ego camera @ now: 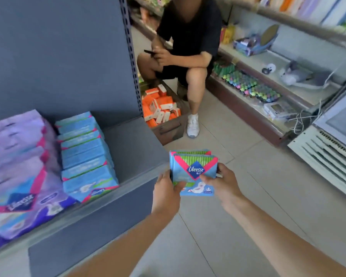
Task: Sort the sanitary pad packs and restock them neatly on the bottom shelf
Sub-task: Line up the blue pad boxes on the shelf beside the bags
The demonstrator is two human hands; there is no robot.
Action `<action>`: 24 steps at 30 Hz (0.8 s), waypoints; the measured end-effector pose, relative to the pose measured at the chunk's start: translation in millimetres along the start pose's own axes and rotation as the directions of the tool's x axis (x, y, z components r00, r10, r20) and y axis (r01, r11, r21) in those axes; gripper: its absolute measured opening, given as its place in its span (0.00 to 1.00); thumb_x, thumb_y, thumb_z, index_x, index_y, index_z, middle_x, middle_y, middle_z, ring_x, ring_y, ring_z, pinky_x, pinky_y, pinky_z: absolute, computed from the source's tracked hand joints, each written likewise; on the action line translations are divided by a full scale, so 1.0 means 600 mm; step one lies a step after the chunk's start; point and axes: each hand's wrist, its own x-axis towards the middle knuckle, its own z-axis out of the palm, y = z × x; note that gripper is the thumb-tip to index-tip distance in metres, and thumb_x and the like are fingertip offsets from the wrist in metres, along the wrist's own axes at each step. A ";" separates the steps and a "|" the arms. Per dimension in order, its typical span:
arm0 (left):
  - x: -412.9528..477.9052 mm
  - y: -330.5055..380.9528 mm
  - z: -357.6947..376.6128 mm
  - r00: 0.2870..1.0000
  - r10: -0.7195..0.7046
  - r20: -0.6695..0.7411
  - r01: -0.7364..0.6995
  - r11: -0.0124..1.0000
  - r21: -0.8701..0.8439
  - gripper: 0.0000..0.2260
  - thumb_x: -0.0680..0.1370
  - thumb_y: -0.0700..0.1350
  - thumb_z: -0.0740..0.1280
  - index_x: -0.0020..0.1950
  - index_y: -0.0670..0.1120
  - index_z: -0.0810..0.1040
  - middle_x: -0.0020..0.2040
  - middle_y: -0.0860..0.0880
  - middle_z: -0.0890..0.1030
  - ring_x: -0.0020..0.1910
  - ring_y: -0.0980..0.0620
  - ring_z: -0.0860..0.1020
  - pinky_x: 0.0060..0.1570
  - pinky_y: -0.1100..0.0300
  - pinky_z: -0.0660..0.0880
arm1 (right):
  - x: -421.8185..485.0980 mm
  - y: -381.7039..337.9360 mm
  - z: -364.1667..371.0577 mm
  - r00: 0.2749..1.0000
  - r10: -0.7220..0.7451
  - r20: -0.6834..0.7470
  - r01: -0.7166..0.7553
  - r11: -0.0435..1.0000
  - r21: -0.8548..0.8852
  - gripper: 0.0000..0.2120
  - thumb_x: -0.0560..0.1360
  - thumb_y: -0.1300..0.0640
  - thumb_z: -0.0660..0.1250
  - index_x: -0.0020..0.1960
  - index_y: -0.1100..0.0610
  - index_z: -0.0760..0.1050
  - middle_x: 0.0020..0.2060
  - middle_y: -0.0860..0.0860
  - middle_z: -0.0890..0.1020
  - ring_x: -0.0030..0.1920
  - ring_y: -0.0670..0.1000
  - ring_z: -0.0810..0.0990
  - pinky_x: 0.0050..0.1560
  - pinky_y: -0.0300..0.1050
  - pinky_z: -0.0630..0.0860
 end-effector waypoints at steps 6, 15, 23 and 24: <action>0.090 -0.029 -0.129 0.974 -0.014 -0.225 0.008 1.000 -0.028 0.16 0.78 0.41 0.66 0.65 0.42 0.70 0.57 0.46 0.75 0.56 0.48 0.75 0.46 0.62 0.67 | 0.085 -0.060 0.185 0.986 -0.095 0.135 0.110 0.988 -0.107 0.17 0.68 0.71 0.73 0.53 0.60 0.75 0.45 0.53 0.83 0.43 0.51 0.82 0.43 0.45 0.79; 0.210 -0.075 -0.156 0.905 -0.229 -0.358 0.183 0.970 -0.159 0.28 0.78 0.34 0.61 0.76 0.42 0.56 0.71 0.43 0.65 0.69 0.44 0.66 0.65 0.53 0.66 | 0.207 -0.052 0.348 0.983 -0.059 0.171 0.097 0.970 -0.224 0.19 0.69 0.71 0.72 0.55 0.56 0.73 0.50 0.52 0.82 0.48 0.49 0.79 0.38 0.37 0.73; 0.324 -0.075 -0.197 0.869 -0.329 -0.370 0.269 0.941 -0.203 0.26 0.77 0.32 0.62 0.73 0.42 0.59 0.69 0.42 0.69 0.69 0.44 0.68 0.65 0.53 0.67 | 0.305 -0.047 0.423 0.978 -0.078 0.192 0.113 0.977 -0.181 0.24 0.67 0.69 0.74 0.60 0.55 0.73 0.54 0.52 0.82 0.54 0.50 0.80 0.48 0.46 0.79; 0.341 -0.079 -0.200 0.858 -0.356 -0.371 0.293 0.931 -0.217 0.24 0.78 0.34 0.62 0.73 0.42 0.60 0.70 0.43 0.69 0.69 0.45 0.68 0.66 0.55 0.66 | 0.318 -0.046 0.436 0.977 -0.092 0.193 0.130 0.973 -0.193 0.25 0.66 0.69 0.74 0.60 0.54 0.74 0.54 0.52 0.82 0.55 0.50 0.80 0.51 0.48 0.79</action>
